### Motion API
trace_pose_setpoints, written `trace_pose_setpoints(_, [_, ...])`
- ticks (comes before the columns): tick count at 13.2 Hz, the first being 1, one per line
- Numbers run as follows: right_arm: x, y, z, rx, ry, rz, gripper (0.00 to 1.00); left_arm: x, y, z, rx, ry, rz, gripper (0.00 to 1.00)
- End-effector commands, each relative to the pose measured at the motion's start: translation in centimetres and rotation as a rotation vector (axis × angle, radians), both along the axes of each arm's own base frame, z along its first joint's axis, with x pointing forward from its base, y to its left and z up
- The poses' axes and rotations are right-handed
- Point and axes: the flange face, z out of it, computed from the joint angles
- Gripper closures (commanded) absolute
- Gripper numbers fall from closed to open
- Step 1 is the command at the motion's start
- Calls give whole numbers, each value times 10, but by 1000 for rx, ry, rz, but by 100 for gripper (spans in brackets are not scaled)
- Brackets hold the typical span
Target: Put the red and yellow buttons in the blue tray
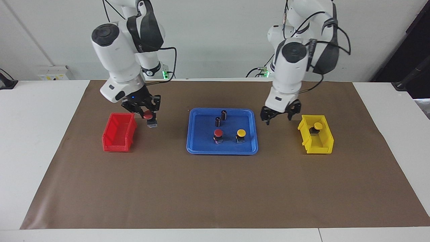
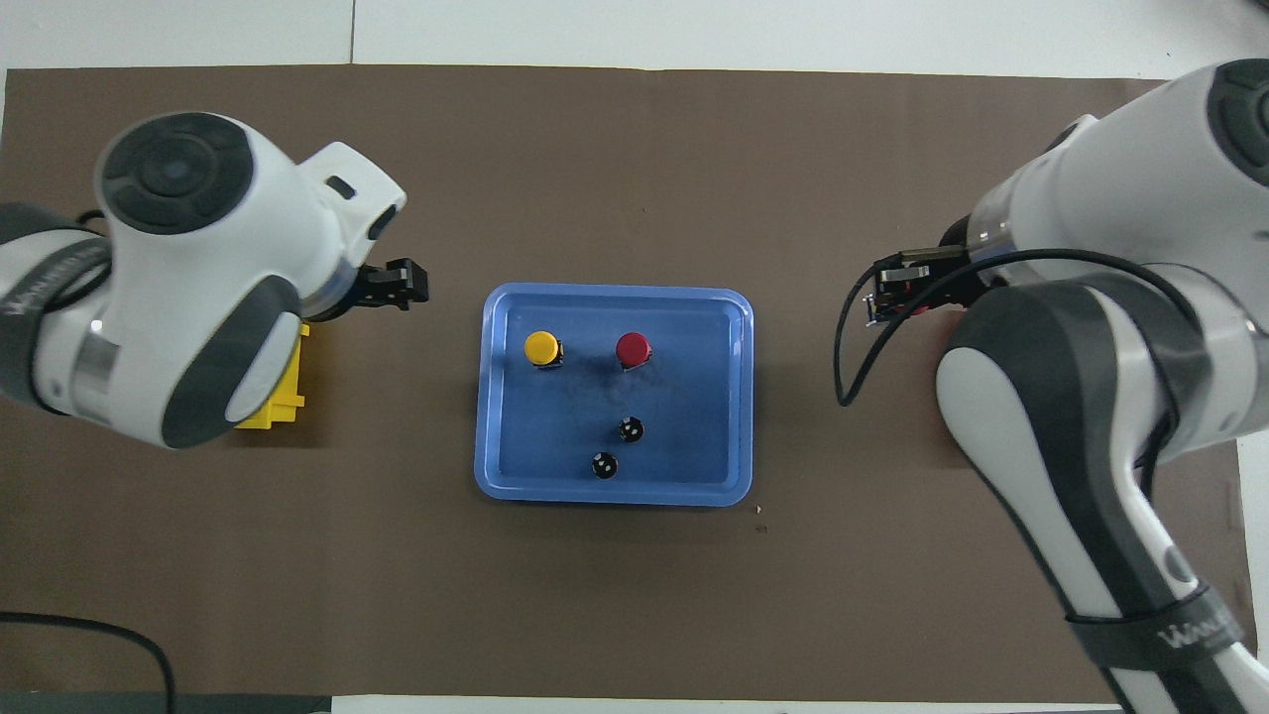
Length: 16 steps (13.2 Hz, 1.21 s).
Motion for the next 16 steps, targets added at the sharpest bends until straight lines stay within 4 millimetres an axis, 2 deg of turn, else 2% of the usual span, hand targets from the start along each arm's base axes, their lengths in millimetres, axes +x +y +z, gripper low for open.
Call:
trace_pose_setpoints(1, [8,88,-31,10,-24,-90,82,7,108,-10,-22,43,-104,0])
trace_pose_setpoints(2, [9,99,-41,16,-40,-97,82,13,148,-14,-28,22,-131,0])
trace_pose_setpoints(3, [11,107,-57,10,-36,-96,82,11,177,-27,-36,9,-148,0])
trace_pose_setpoints(4, [14,111,-68,6,-35,-95,82,3,188,-37,-40,-8,-161,1])
trace_pose_setpoints(5, [15,119,-82,6,-41,-92,82,2,191,-49,-40,-30,-167,1])
trace_pose_setpoints(6, [11,118,-98,-1,-30,-91,81,-1,189,-62,-42,-35,-172,1])
trace_pose_setpoints(7, [8,117,-109,-1,-33,-92,81,-4,189,-72,-50,-28,-166,6])
trace_pose_setpoints(8, [3,119,-120,-4,-30,-87,80,-6,187,-73,-92,-26,-134,13])
trace_pose_setpoints(10, [-4,126,-135,-6,-29,-85,79,-13,176,-78,-149,-10,-16,13])
trace_pose_setpoints(12, [-9,128,-149,-15,-18,-77,76,-32,168,-89,-145,6,21,13])
trace_pose_setpoints(14, [-14,126,-165,-16,-22,-79,68,-41,166,-96,-143,15,56,12])
trace_pose_setpoints(15, [-16,125,-169,-17,-21,-78,59,-44,166,-98,-143,12,67,12])
trace_pose_setpoints(16, [-14,124,-166,-17,-19,-80,31,-47,167,-101,-142,11,67,13])
